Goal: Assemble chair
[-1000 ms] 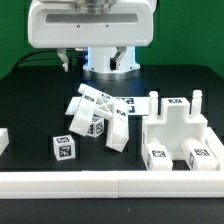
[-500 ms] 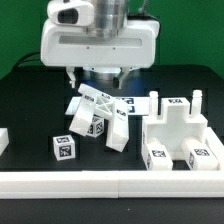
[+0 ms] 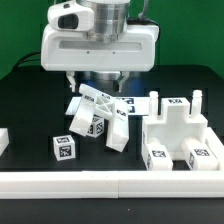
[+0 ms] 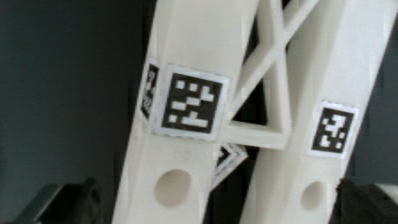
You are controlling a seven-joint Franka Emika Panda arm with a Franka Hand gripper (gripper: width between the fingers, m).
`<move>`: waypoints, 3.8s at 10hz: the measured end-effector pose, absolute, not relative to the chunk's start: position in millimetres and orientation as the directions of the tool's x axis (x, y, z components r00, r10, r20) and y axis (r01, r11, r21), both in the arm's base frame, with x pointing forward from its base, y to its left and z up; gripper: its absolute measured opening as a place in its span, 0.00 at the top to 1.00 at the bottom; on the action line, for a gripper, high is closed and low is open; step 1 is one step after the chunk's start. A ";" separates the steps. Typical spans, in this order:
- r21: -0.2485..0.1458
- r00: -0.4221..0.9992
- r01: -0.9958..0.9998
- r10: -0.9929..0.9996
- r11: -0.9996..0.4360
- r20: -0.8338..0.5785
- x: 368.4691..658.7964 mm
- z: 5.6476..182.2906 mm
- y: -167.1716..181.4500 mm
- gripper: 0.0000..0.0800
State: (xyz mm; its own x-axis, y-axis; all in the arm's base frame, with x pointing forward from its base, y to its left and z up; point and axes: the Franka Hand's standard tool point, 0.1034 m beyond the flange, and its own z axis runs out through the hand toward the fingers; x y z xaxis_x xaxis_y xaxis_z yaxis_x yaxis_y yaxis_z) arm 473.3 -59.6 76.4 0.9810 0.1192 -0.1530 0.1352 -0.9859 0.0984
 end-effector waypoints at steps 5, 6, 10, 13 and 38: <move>0.114 0.996 0.071 0.065 -0.991 -0.055 483.2 63.1 -69.0 0.19; 0.113 0.996 0.074 0.068 -0.991 -0.055 483.0 62.9 -69.1 0.19; 0.116 0.995 0.091 0.087 -0.989 -0.044 475.6 46.0 -71.4 0.19; 0.114 0.994 0.110 0.107 -0.987 -0.038 469.6 35.2 -71.8 0.19; -0.072 0.994 0.062 0.068 -0.995 -0.082 540.3 137.2 23.8 0.65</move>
Offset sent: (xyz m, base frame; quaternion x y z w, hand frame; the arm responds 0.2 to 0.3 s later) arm 0.0000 0.0000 0.0000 0.0000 0.0000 0.0000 1.0000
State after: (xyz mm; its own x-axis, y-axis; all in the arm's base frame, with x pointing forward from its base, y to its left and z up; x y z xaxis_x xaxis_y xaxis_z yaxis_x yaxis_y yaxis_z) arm 540.3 23.8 137.2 0.9943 0.0680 -0.0819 0.0622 -0.9955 -0.0716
